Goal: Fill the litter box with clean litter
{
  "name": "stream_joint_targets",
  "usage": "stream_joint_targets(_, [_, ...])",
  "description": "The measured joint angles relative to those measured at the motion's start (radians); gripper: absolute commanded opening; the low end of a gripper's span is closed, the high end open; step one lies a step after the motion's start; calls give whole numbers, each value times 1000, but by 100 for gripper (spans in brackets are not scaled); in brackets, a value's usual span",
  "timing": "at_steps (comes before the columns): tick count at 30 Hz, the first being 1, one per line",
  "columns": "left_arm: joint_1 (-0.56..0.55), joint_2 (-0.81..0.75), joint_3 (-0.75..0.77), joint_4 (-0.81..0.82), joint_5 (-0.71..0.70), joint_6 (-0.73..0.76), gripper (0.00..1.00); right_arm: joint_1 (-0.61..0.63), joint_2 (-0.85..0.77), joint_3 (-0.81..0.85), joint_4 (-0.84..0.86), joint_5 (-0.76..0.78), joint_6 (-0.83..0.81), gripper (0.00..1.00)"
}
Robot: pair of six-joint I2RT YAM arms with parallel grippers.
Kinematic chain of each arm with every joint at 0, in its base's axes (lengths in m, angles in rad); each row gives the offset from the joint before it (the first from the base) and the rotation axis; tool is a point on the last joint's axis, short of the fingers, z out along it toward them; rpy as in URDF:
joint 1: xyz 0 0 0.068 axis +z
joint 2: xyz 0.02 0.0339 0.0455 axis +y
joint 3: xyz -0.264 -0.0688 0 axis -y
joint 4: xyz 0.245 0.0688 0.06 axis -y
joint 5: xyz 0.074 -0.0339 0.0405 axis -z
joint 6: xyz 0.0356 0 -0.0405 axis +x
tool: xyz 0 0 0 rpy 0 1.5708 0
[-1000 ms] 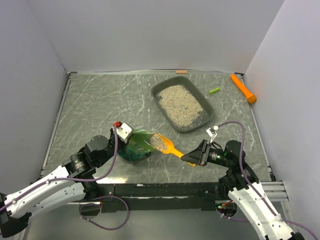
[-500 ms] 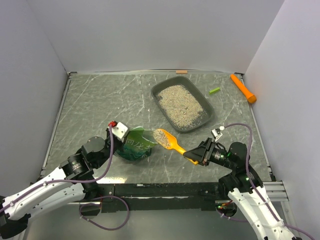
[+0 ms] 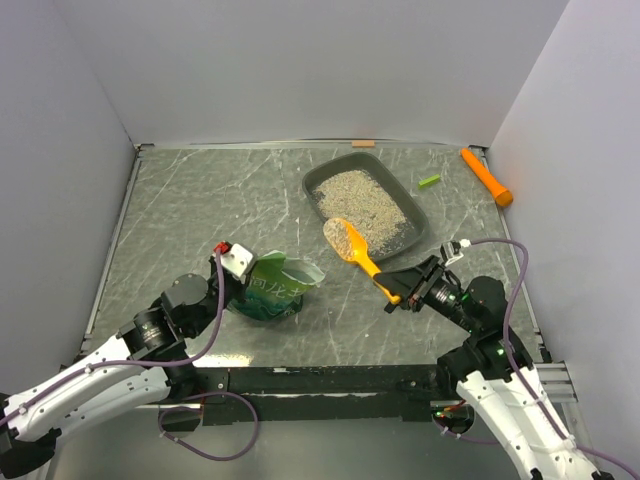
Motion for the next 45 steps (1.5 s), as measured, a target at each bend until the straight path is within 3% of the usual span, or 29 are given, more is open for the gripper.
stream_joint_targets(13, [0, -25, 0, -14, 0, 0, 1, 0, 158, 10, 154, 269, 29, 0])
stream_joint_targets(24, [0, -37, 0, -23, 0, 0, 1, -10, 398, -3, 239, 482, 1, 0])
stream_joint_targets(29, [0, -41, 0, -27, 0, 0, 1, -30, 544, 47, 151, 533, -94, 0])
stream_joint_targets(39, [0, -46, 0, -30, 0, 0, 1, -34, 784, 412, -128, 669, -454, 0])
stream_joint_targets(45, [0, -47, 0, -30, 0, 0, 1, -31, 902, 540, -229, 710, -636, 0])
